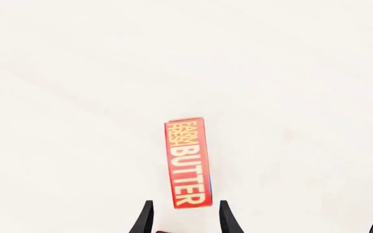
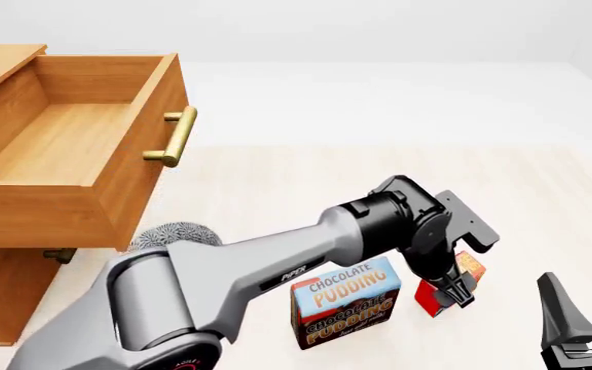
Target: Put the butter at the back in the top drawer of the cabinet and close it.
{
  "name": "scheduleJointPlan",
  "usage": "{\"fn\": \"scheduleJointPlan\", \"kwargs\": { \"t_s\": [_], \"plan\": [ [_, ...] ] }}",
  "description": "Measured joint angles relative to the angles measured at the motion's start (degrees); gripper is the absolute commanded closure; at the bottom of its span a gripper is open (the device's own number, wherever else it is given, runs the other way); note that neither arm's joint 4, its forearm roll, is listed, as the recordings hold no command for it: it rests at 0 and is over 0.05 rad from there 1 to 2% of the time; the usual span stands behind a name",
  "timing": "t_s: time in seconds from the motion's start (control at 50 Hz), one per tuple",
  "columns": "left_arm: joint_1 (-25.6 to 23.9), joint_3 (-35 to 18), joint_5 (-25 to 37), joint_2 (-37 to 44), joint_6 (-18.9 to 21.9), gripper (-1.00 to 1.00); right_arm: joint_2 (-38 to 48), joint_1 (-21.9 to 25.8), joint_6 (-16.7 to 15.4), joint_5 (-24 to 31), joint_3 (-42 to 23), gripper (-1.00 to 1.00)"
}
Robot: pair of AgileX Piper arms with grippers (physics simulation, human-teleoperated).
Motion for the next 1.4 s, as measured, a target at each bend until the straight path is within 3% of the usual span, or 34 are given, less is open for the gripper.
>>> {"fn": "scheduleJointPlan", "kwargs": {
  "t_s": [1.4],
  "plan": [
    [-0.61, -5.77, 2.32, 4.57, -0.82, -1.0, 0.0, 0.0, 0.0, 0.0, 0.0, -1.0]
  ]
}}
